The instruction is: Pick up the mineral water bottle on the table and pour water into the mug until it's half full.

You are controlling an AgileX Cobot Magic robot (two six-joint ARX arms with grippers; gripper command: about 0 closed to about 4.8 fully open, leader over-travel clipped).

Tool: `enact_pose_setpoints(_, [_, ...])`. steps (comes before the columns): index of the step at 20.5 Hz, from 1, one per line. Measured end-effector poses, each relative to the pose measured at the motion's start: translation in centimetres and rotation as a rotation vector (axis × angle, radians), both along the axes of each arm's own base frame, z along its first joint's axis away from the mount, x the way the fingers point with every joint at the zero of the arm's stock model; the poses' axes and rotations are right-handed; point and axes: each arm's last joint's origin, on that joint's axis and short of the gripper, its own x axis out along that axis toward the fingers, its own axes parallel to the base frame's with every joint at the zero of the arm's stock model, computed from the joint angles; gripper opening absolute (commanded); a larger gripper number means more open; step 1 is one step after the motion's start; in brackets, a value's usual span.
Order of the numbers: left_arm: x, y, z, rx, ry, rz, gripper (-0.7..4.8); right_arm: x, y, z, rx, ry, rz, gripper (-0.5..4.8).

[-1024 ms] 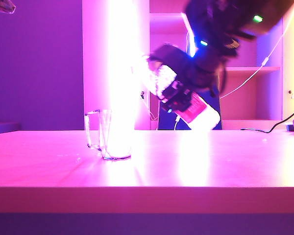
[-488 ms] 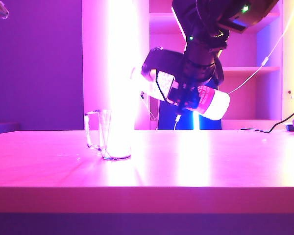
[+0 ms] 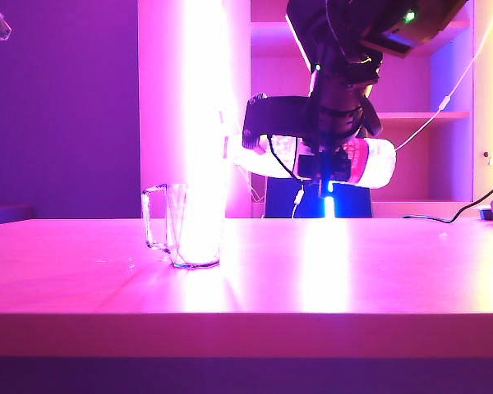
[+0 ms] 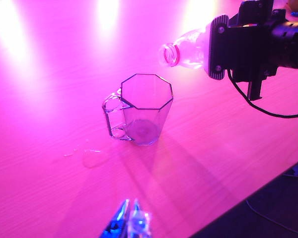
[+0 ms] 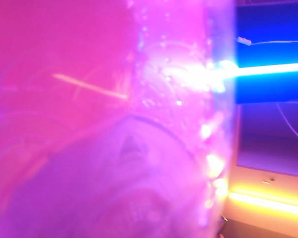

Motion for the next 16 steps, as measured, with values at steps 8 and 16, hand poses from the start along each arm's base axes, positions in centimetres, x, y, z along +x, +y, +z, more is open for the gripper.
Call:
enact_pose_setpoints(8, [-0.1, 0.0, -0.2, 0.004, 0.024, 0.000, -0.05, -0.2, 0.3, 0.3, -0.105, -0.016, -0.017, 2.39])
enact_pose_setpoints(16, [-0.2, 0.0, -0.4, 0.008, 0.051, 0.000, -0.05, -0.8, 1.4, 0.6, -0.180, -0.040, 0.007, 2.39])
